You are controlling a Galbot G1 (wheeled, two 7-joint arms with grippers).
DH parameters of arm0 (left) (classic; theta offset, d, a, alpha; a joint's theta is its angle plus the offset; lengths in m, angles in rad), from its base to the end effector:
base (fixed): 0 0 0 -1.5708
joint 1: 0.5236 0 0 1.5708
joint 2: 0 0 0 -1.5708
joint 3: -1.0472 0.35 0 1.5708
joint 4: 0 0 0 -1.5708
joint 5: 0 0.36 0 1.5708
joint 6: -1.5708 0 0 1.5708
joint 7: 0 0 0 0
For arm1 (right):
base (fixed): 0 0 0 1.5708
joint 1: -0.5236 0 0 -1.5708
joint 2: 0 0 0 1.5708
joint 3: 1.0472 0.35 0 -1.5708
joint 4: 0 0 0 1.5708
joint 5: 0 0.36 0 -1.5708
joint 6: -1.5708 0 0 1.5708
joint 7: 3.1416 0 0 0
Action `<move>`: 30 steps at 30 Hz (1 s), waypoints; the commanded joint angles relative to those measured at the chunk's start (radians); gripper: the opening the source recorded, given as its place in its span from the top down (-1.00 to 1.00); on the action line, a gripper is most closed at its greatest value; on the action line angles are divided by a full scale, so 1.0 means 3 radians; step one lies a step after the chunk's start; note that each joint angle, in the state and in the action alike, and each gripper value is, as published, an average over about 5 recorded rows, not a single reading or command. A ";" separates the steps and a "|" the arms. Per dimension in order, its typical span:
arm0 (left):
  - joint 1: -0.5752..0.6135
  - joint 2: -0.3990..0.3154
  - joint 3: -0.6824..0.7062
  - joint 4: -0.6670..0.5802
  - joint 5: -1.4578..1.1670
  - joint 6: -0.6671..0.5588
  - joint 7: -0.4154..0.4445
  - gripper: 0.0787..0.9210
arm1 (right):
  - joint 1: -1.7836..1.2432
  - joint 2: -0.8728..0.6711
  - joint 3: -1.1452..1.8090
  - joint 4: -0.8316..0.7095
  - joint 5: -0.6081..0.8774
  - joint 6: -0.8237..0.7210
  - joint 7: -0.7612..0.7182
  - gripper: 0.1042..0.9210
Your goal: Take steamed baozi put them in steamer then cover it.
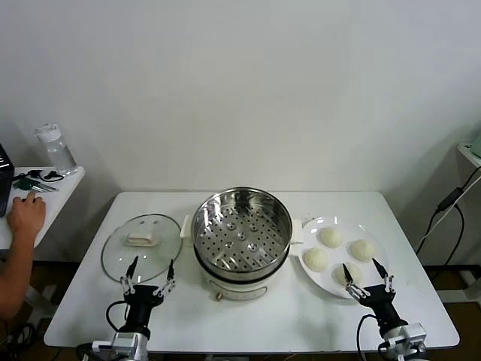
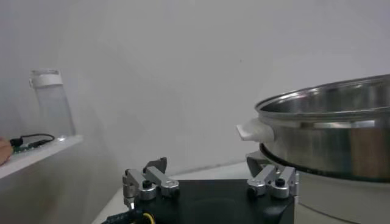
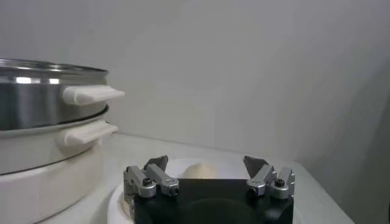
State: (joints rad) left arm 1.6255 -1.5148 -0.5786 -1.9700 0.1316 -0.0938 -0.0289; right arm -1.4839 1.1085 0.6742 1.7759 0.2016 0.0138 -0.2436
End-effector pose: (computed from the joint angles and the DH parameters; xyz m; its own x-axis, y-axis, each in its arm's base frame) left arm 0.1632 0.0300 -0.3558 -0.9962 -0.0379 0.0786 -0.0209 0.9780 0.2073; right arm 0.2210 -0.1707 -0.3504 -0.9522 -0.1958 0.2343 -0.2501 0.9404 -0.2304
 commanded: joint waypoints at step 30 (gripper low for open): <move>-0.0055 0.0079 0.0013 -0.0025 0.0013 0.0093 -0.0070 -0.77 | 0.5172 -0.1406 -0.4669 -0.2535 -0.1076 -0.0607 -0.2974 -0.76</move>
State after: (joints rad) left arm 1.6127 -1.4943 -0.5740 -1.9783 0.1373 -0.0702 -0.0491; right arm -0.2244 0.6485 -0.4262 1.1783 -0.0746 -0.1629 -1.0258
